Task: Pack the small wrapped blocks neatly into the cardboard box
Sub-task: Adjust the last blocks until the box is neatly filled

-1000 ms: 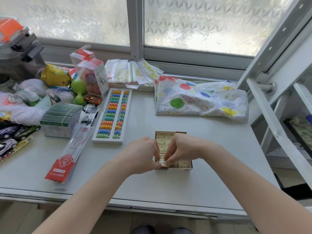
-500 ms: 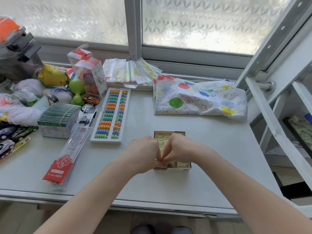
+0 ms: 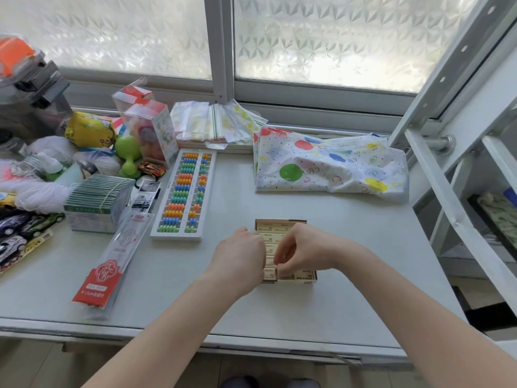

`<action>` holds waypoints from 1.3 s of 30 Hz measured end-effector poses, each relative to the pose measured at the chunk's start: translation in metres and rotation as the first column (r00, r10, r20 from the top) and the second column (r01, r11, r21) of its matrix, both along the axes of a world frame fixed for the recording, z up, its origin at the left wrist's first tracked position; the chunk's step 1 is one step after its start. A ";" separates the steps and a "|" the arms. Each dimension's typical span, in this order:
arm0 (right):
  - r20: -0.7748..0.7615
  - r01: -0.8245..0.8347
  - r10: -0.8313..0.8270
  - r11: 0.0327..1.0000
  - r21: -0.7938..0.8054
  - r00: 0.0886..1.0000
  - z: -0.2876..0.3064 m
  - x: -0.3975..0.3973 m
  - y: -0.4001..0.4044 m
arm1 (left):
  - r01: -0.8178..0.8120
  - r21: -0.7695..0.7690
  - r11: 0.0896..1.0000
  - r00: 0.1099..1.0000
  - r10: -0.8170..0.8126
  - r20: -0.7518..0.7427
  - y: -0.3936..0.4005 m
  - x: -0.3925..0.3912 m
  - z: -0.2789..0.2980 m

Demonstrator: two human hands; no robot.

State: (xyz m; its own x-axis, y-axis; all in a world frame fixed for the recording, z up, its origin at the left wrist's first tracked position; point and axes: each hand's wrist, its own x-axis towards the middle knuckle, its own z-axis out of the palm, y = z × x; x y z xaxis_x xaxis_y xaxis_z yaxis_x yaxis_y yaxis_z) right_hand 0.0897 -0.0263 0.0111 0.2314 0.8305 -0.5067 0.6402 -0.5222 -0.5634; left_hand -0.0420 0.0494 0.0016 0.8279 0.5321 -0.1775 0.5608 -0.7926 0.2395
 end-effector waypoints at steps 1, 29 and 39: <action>-0.011 0.007 -0.007 1.000 0.008 1.000 0.000 0.002 -0.002 | -0.001 0.002 1.000 1.000 0.001 0.004 -0.001 0.000 0.000; -0.519 0.503 -0.172 0.615 0.607 0.837 0.003 -0.029 -0.077 | 0.264 -0.899 0.350 0.643 0.631 0.434 -0.027 -0.025 0.005; -0.068 0.196 -0.184 0.909 0.368 0.981 -0.011 0.001 -0.056 | 0.016 -0.499 0.866 0.892 0.213 0.399 -0.005 -0.030 -0.007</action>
State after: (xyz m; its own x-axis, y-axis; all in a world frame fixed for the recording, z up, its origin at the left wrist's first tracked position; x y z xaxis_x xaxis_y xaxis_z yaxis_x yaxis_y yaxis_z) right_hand 0.0903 -0.0826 -0.0002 0.3928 0.9018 -0.1802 0.5289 -0.3818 -0.7580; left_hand -0.0718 0.0442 -0.0051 0.8275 0.5568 -0.0723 0.3791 -0.4591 0.8034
